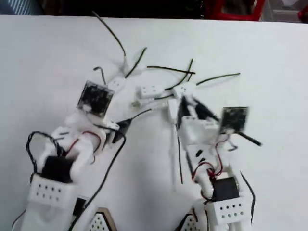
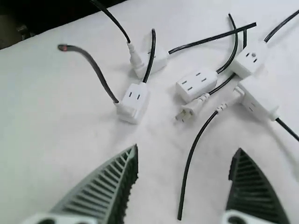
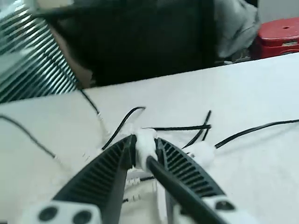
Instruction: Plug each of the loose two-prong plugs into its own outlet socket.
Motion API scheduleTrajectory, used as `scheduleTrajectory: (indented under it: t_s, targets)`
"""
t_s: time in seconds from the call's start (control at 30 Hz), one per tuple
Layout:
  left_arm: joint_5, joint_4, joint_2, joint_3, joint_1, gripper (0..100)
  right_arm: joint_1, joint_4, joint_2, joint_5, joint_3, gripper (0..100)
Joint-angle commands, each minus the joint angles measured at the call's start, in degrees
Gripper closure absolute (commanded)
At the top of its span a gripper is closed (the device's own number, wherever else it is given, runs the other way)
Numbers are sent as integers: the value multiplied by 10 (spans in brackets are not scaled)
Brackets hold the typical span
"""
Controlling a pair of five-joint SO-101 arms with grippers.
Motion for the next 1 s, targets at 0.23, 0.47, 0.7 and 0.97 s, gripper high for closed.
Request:
scheduleTrajectory:
  t_s: [0.23,0.47,0.7,0.97]
  targets:
    - [-188,-44,386,-275,-2,687,88,-38,-4,-64,-17,981]
    - [-231,-96,587,-384,8,687,88,-38,-4,-62,-11,981]
    - [-250,-95,709,-483,36,687,87,-38,-4,-61,-10,981]
    - [-251,-116,759,-514,53,687,73,-37,-4,-59,-4,981]
